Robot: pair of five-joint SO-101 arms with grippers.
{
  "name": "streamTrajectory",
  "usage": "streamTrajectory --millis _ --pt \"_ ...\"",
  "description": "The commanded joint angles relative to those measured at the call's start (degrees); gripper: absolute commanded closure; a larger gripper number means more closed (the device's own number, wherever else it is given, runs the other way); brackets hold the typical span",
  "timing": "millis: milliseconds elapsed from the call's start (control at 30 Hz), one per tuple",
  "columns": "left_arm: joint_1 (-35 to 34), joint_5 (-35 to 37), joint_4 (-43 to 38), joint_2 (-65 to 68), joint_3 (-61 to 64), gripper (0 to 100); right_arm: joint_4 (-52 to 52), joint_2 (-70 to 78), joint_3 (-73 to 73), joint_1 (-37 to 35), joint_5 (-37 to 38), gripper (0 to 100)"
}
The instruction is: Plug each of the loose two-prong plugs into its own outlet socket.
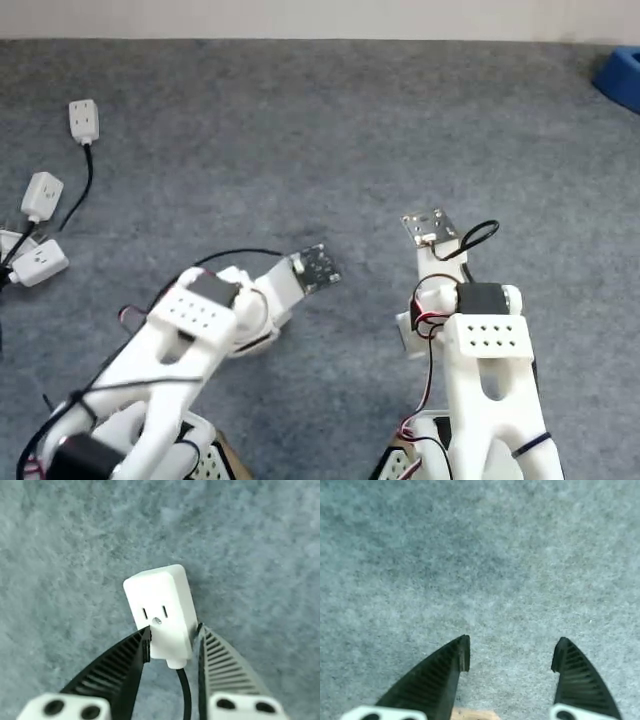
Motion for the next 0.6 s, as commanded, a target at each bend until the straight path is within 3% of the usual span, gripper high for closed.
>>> streamTrajectory --millis 0,300,567 --pt "-2.5 -3.8 -1.3 6.5 -6.2 85 0.3 -0.7 -0.3 -0.3 0.5 72.8" --pt "-12.5 -10.5 -1.1 12.4 -14.1 85 0.3 -0.7 -0.3 -0.3 0.6 72.8" --pt "-20.7 -15.2 5.4 14.1 -24.8 85 0.3 -0.7 -0.3 -0.3 0.6 72.8"
